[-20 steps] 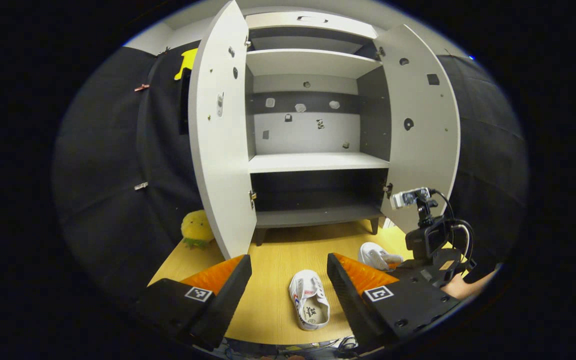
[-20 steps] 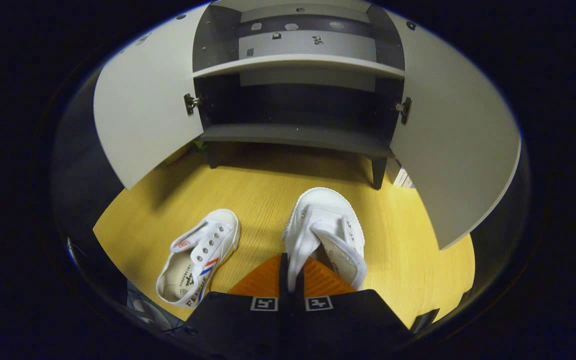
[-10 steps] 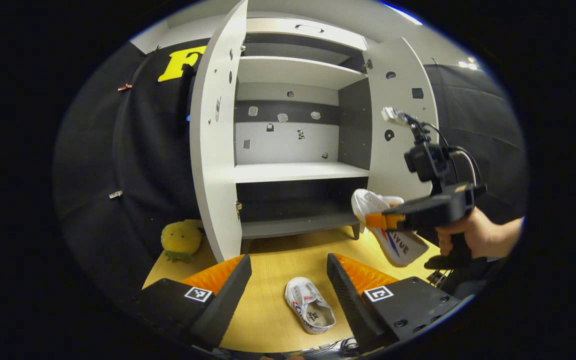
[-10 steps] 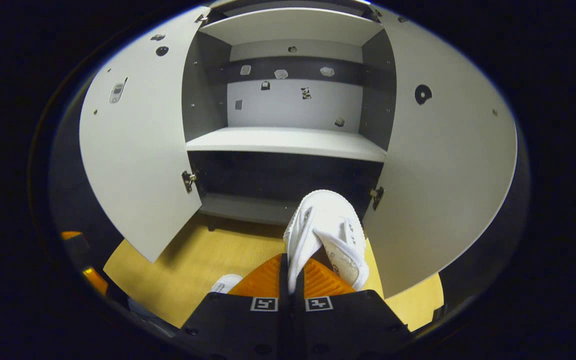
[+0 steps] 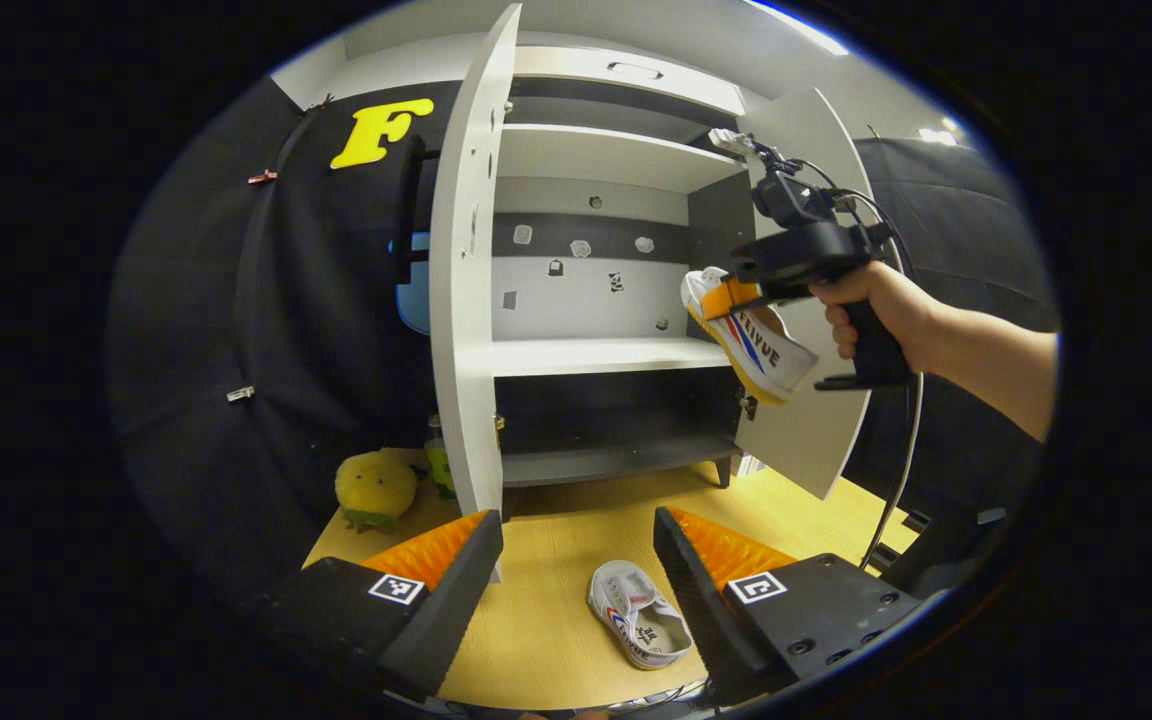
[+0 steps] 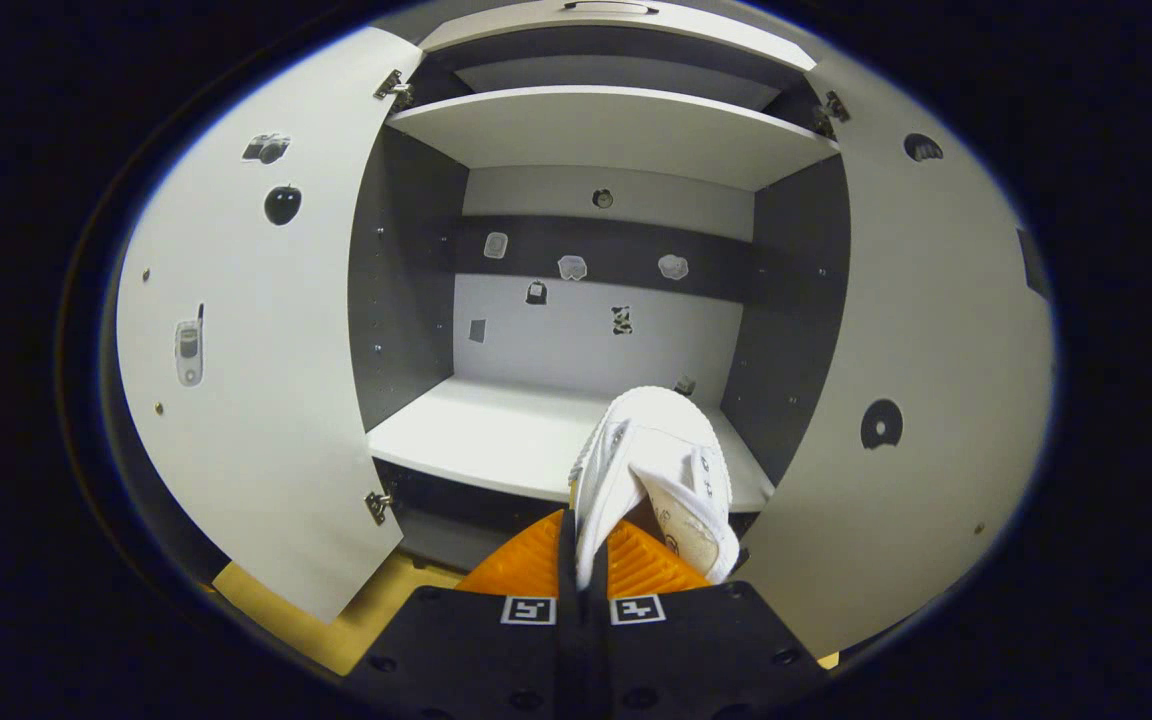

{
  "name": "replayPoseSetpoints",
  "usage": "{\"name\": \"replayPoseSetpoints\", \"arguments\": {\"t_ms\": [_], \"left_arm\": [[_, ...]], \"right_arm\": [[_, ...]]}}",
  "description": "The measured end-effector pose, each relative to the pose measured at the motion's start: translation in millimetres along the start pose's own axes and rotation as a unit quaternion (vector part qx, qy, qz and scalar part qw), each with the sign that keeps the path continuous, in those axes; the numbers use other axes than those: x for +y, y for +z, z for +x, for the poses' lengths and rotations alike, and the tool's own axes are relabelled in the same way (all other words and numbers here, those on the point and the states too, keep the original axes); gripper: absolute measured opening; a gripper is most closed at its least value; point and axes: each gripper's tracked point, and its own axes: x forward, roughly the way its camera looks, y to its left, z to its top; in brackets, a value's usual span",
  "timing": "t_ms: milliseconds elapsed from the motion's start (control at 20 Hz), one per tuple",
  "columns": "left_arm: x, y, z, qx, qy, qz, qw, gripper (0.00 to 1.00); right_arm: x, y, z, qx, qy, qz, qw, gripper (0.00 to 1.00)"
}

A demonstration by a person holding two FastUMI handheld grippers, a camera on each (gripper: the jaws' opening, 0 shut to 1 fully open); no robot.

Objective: Grab one shoe with the right hand and put it into the shoe cabinet, grab the other shoe with the left hand and put it into the shoe cabinet; then close the right door with the right hand and the left door with the left hand.

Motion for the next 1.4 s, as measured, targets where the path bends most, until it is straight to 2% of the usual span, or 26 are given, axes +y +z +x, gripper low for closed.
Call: {"name": "replayPoseSetpoints", "arguments": {"t_ms": [250,400,600,850,1050,1250,1400], "left_arm": [[14,1,2,0.007,0.042,-0.009,0.999,0.95],[22,1,7,0.014,0.078,-0.017,0.997,0.95],[30,3,20,0.020,0.117,-0.041,0.992,0.95],[39,15,36,0.016,0.153,-0.032,0.988,0.95],[36,20,47,0.017,0.158,-0.049,0.986,0.94],[33,28,49,0.012,0.161,-0.047,0.986,0.94],[33,31,44,0.006,0.164,-0.059,0.985,0.94]], "right_arm": [[-9,48,67,-0.018,0.005,-0.025,0.999,0.05],[-14,59,118,-0.008,0.014,-0.043,0.999,0.05],[-25,55,179,0.022,0.020,-0.052,0.998,0.05],[-41,33,245,0.073,0.010,-0.070,0.995,0.05],[-36,9,268,0.121,0.017,-0.042,0.992,0.05],[-28,-2,279,0.140,0.018,-0.041,0.989,0.05],[-17,-10,280,0.168,0.028,0.000,0.985,0.05]]}}
